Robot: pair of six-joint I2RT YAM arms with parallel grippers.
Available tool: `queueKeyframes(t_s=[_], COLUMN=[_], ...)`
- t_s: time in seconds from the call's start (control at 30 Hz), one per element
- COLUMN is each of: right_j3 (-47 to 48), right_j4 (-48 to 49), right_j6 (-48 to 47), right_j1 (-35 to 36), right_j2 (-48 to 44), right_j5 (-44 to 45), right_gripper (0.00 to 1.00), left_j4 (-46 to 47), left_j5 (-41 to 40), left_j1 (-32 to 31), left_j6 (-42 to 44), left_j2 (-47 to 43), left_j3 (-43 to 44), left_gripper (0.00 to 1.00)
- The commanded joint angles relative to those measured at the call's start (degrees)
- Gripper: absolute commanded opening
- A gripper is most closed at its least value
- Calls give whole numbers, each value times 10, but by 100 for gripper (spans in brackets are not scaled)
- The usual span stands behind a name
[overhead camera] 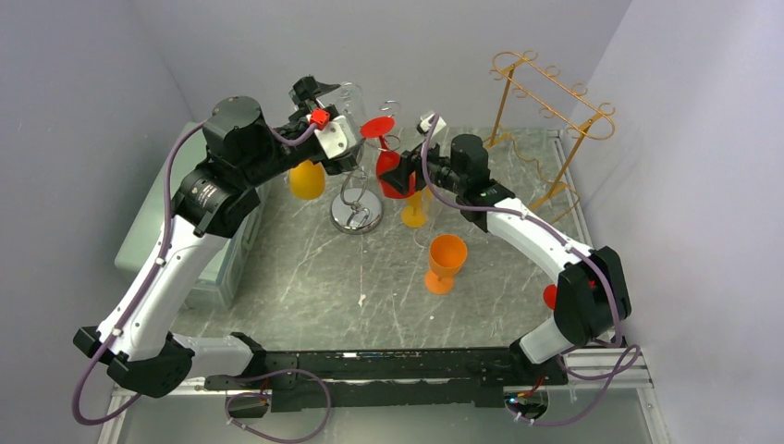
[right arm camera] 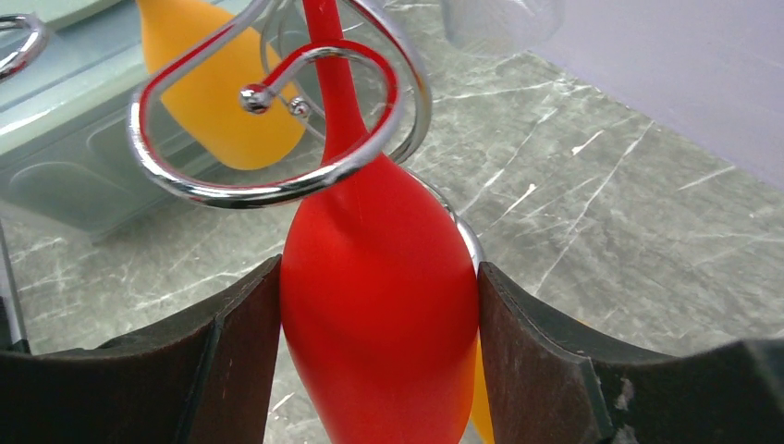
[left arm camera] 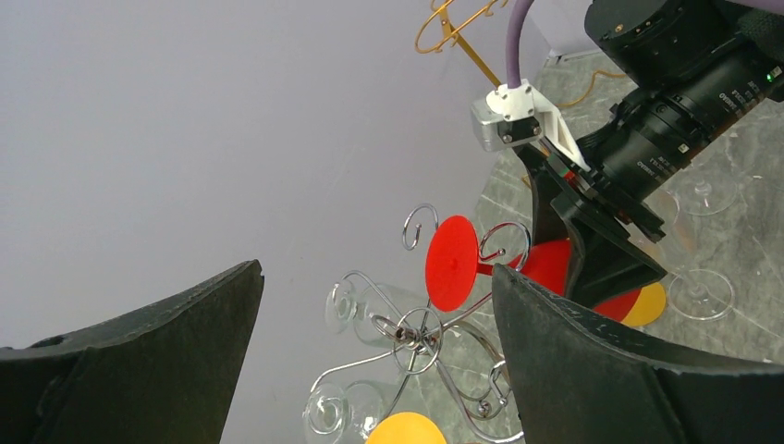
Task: Place the wine glass upside down on the wine glass rack
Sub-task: Turn the wine glass upside down at the wine rack.
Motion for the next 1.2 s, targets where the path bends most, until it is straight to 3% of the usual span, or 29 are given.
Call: queueKeyframes(t_s=[0.0,0.83,1.17], right_j3=[-4,-161,-204], right_j4=[61,261,323], right_j6=[-5,60,112], right_j1=[7,22,22], right_j2=[-14,-81,-70], right_j5=[-10,26,64], right_gripper=[23,22,27], left_j4=[8,0,-5], left_j5=[-3,-23,-26], left_j1=[-2,-1,-2], left_j6=[-6,2,4], left_j2=[0,11,13], left_j3=[8,13,15], left_gripper=[99,100,99])
